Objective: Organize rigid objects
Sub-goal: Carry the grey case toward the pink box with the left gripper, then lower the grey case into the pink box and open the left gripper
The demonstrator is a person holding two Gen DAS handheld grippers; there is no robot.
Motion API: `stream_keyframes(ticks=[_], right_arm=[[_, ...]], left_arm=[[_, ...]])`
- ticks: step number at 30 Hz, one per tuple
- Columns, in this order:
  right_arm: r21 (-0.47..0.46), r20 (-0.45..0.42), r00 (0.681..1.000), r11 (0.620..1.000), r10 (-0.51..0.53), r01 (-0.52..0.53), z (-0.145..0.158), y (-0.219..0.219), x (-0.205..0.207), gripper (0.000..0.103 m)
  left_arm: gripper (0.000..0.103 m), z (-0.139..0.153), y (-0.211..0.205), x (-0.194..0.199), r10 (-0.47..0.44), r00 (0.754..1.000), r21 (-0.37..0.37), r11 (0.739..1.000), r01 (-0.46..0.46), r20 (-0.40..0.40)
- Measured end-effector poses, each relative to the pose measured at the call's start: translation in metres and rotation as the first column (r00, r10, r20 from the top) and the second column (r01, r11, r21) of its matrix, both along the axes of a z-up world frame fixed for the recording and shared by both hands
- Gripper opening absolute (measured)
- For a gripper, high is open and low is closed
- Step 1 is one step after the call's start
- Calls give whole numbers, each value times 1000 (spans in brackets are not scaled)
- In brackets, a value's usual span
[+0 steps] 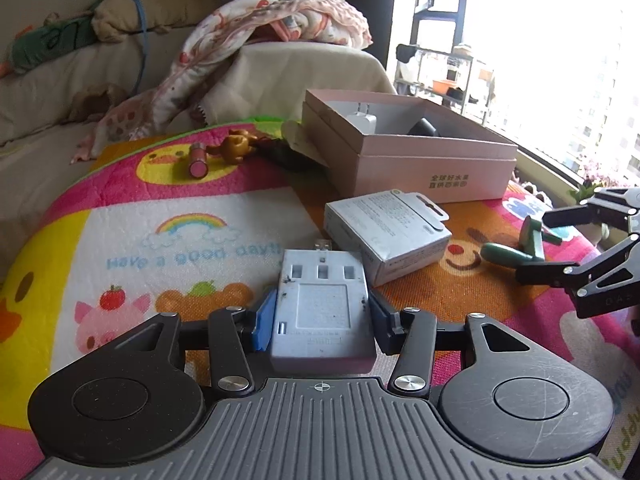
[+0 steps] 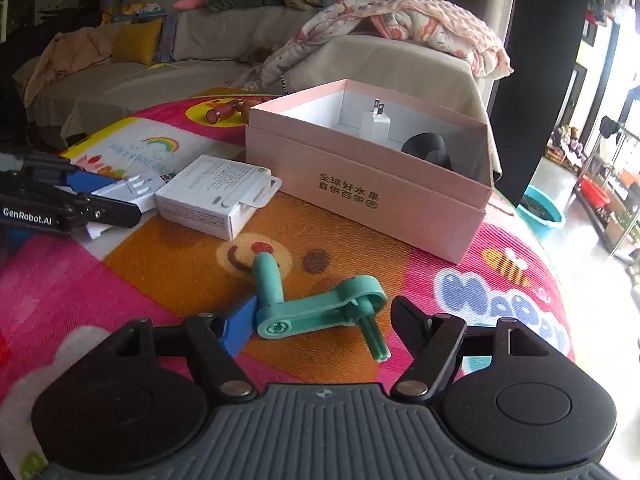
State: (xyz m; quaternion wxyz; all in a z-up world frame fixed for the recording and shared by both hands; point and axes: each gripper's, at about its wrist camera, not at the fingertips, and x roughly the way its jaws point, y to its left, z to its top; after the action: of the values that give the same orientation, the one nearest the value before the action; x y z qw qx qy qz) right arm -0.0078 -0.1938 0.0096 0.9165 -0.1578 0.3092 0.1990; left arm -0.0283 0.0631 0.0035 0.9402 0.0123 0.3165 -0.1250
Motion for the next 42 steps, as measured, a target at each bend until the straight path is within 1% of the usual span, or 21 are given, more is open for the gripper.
stream_keyframes(ticks=[2,4,10,13,15,17,20,21,23,25,27,28,31,32,34,36,40,42], right_arm=[[-48,49,998,998,-40,42,-1,-2,-1,82],[-52,61,996,996,-72,75,-1,-5,0,82],[64,-14,995,993,-99,99,-3,-15,6,82],[119,-65,991,985,-116,123,-5,-20,17,82],[152,-97,987,978,-126,140,-5,-23,26,82],[157,-98,985,976,-139,153,-6,-21,31,82],[139,-91,988,981,-127,138,-5,-14,32,81],[136,-92,989,982,-117,129,-4,-13,31,75],[125,-102,991,987,-92,104,-1,-9,26,72],[114,-97,993,990,-66,77,2,-8,16,71],[106,-85,995,993,-46,55,5,-8,4,71],[102,-78,996,994,-37,45,6,-9,-3,71],[91,-61,998,995,-30,35,11,-14,-23,71],[92,-54,998,995,-28,33,14,-16,-28,71],[104,-33,999,994,-25,28,22,-21,-36,70],[122,2,1000,992,-31,31,33,-26,-42,70],[171,110,993,985,-47,27,66,-33,-46,70],[185,171,984,982,-54,21,84,-34,-42,70]], left_arm=[[53,0,-4,0,0,1000,25,1000,0,3],[53,-1,-5,-1,1,1000,36,999,-1,4],[53,-1,-5,-1,1,1000,35,999,-1,9],[53,0,-4,0,6,1000,18,1000,-7,5],[53,0,-5,1,11,1000,22,1000,-11,2],[54,0,-8,2,17,1000,41,999,-17,4],[53,1,-12,2,32,999,56,998,-32,8],[53,1,-13,1,32,999,62,998,-33,10],[53,2,-14,0,27,1000,74,997,-27,12],[53,3,-14,-4,8,1000,68,998,-8,5],[53,5,-17,-12,-46,999,47,998,46,-8],[53,6,-20,-17,-76,997,50,996,77,-14],[53,12,-34,-33,-163,986,118,979,165,-25],[53,17,-38,-38,-188,982,127,974,189,-22],[53,30,-42,-43,-221,975,120,968,220,-1],[53,48,-46,-45,-244,969,117,964,237,44],[53,97,-58,-33,-286,941,168,952,257,183],[53,123,-63,-20,-291,922,168,953,254,254]])
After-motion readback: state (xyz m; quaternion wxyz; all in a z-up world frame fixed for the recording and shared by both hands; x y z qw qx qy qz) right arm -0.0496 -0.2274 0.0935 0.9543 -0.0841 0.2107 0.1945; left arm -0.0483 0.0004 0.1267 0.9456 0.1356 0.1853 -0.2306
